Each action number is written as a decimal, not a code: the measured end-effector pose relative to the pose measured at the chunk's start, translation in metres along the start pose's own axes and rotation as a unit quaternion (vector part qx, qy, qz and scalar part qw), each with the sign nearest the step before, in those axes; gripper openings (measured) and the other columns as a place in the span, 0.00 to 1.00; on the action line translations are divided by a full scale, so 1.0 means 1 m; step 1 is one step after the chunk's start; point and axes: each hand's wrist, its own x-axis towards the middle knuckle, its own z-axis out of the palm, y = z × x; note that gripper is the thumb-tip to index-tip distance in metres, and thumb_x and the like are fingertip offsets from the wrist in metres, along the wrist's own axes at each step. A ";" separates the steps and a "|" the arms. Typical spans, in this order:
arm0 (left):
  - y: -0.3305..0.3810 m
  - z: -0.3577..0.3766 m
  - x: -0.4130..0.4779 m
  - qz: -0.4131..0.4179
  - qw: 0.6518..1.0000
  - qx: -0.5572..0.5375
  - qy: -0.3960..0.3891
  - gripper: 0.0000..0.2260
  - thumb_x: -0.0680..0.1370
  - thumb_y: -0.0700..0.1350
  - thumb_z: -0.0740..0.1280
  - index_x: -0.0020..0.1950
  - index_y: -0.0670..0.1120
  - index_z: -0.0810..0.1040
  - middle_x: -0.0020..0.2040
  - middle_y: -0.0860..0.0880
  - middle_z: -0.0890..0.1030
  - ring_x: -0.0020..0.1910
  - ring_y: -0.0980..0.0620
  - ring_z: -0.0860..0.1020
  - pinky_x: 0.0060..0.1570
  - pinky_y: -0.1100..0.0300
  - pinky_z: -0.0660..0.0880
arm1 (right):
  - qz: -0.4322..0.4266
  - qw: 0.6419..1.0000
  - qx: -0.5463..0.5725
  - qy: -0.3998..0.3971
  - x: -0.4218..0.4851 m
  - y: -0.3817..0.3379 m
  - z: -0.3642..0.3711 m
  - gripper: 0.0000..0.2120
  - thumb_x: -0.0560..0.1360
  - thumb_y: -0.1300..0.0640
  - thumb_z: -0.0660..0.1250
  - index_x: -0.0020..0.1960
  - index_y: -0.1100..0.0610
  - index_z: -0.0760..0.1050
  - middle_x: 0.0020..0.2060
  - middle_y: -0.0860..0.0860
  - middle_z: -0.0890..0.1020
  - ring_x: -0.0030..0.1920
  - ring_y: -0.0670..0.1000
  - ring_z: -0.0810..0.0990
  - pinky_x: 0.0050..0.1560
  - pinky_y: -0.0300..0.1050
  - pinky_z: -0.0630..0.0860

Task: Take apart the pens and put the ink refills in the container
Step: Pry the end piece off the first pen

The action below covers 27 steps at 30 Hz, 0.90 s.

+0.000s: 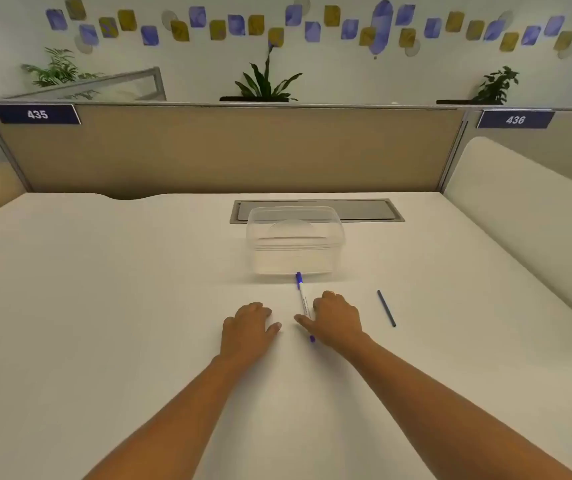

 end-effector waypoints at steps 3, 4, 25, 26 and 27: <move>-0.002 0.003 0.004 -0.006 1.000 0.004 0.012 0.19 0.78 0.54 0.57 0.66 0.48 0.67 0.72 0.49 0.64 0.72 0.50 0.61 0.68 0.51 0.60 | -0.012 1.000 0.002 0.015 0.002 -0.001 0.004 0.18 0.76 0.46 0.60 0.52 0.62 0.72 0.53 0.56 0.74 0.56 0.56 0.72 0.44 0.46 0.67; -0.002 0.003 0.005 -0.009 1.000 0.004 0.010 0.19 0.78 0.54 0.57 0.66 0.48 0.67 0.72 0.49 0.65 0.71 0.50 0.61 0.68 0.51 0.60 | -0.015 1.000 0.010 0.023 0.002 -0.001 0.004 0.16 0.76 0.48 0.59 0.52 0.62 0.72 0.51 0.56 0.73 0.56 0.56 0.72 0.43 0.46 0.66; 0.017 0.000 0.004 0.136 0.981 -0.039 0.133 0.18 0.76 0.44 0.63 0.66 0.47 0.68 0.67 0.50 0.71 0.68 0.52 0.67 0.69 0.58 0.59 | -0.056 0.979 0.196 0.014 0.008 0.005 -0.006 0.11 0.74 0.59 0.62 0.54 0.58 0.78 0.46 0.56 0.76 0.44 0.50 0.71 0.44 0.42 0.65; 0.020 -0.001 0.004 0.149 0.979 -0.034 0.135 0.17 0.76 0.44 0.63 0.65 0.47 0.69 0.66 0.50 0.73 0.67 0.52 0.69 0.70 0.57 0.56 | -0.068 0.973 0.221 0.014 0.007 0.004 -0.009 0.10 0.74 0.60 0.63 0.53 0.59 0.79 0.44 0.54 0.75 0.44 0.50 0.72 0.45 0.42 0.67; 0.022 -0.001 0.004 0.156 0.978 -0.031 0.135 0.16 0.76 0.44 0.63 0.64 0.47 0.70 0.64 0.50 0.75 0.65 0.52 0.71 0.71 0.57 0.55 | -0.081 0.967 0.242 0.013 0.005 0.004 -0.012 0.10 0.74 0.60 0.64 0.52 0.60 0.79 0.43 0.53 0.75 0.43 0.50 0.72 0.45 0.41 0.68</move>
